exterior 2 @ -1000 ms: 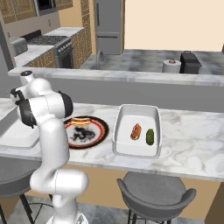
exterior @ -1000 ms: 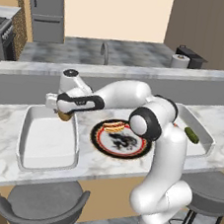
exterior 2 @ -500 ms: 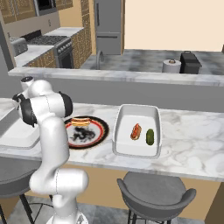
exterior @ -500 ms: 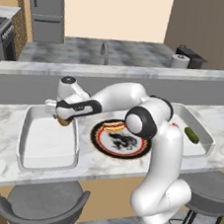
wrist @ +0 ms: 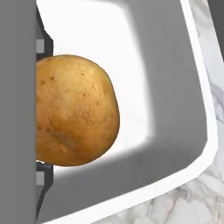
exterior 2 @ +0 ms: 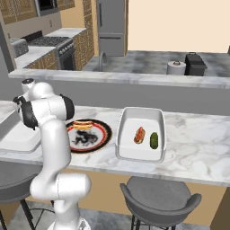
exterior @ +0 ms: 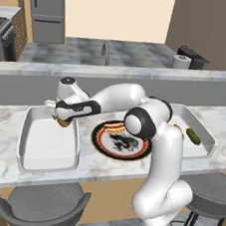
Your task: Place one cooked food and one vegetable from the large plate to each tupperware container.
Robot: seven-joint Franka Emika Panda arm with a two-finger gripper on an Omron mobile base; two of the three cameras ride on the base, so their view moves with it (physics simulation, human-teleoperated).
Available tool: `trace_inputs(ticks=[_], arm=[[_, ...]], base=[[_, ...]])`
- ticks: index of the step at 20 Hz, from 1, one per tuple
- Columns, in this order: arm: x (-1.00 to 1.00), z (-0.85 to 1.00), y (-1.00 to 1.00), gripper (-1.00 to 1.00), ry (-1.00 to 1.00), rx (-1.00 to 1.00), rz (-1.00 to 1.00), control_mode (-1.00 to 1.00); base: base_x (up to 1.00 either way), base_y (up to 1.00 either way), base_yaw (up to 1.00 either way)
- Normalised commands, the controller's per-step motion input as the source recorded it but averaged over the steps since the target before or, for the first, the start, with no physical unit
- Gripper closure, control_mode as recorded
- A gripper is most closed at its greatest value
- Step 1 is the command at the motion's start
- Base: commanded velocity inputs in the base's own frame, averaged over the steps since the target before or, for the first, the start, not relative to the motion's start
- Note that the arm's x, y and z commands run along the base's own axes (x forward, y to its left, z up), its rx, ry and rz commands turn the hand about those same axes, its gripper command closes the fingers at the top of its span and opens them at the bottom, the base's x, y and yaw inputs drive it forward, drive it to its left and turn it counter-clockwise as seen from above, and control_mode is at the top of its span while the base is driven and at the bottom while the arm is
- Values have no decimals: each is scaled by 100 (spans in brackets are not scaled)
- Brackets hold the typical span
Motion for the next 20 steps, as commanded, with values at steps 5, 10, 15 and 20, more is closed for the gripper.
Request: trace_inputs(ticks=[5, 10, 15, 20], arm=[[0, 0, 3, -100, 0, 0, 0, -100], [3, 0, 0, -100, 0, 0, 0, -100], [0, 0, 0, -100, 0, -2, 0, -100], [-13, 34, -18, -100, 0, -6, 0, -100]], base=[[0, 0, 0], [0, 0, 0], [0, 0, 0], [0, 0, 0]])
